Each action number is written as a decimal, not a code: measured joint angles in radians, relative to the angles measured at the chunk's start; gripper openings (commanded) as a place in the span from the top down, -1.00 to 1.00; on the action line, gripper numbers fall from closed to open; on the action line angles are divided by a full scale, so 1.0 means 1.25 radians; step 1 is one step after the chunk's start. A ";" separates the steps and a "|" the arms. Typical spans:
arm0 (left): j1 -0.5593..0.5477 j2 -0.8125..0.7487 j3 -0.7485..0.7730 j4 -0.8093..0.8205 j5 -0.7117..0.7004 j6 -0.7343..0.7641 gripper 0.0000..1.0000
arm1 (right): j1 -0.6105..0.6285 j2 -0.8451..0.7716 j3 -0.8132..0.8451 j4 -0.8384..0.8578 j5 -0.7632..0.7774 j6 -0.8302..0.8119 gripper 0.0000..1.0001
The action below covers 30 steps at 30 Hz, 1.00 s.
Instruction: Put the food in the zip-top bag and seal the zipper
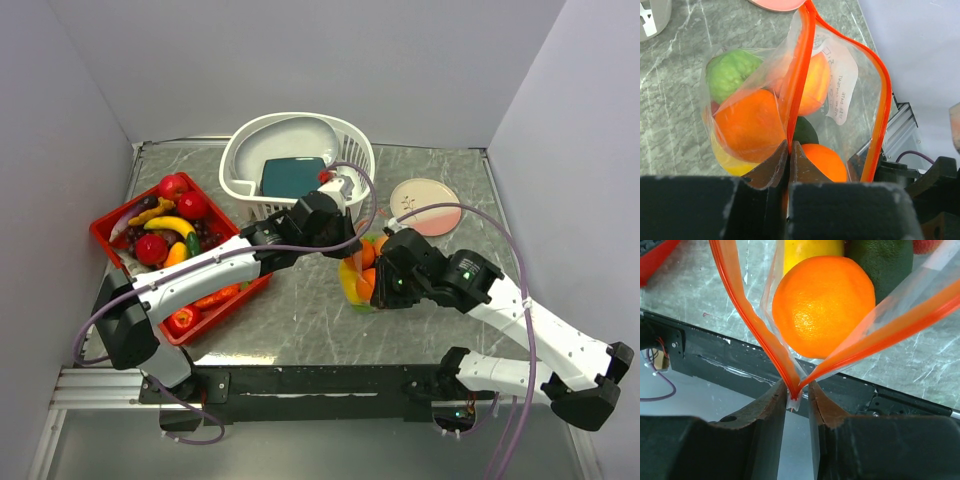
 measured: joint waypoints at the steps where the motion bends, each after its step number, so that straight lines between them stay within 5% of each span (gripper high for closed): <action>1: 0.000 0.000 0.000 0.000 0.001 0.001 0.87 | -0.002 0.000 0.003 -0.004 0.000 0.000 0.37; 9: 0.000 0.005 0.000 0.008 0.002 0.003 0.87 | -0.018 0.000 0.015 -0.013 0.002 -0.001 0.38; 15: 0.000 0.015 0.001 0.010 0.002 0.006 0.82 | -0.023 0.000 0.015 -0.013 -0.007 -0.003 0.73; 18: 0.000 0.015 0.001 0.013 0.002 0.010 0.53 | -0.026 0.000 0.015 -0.014 -0.010 -0.005 0.97; 23: 0.000 -0.001 -0.027 0.064 0.004 0.040 -0.27 | -0.030 0.006 0.027 -0.020 -0.014 -0.005 1.00; 30: -0.008 -0.179 -0.215 0.165 -0.041 0.050 -0.13 | -0.053 0.031 0.067 -0.032 -0.032 -0.002 1.00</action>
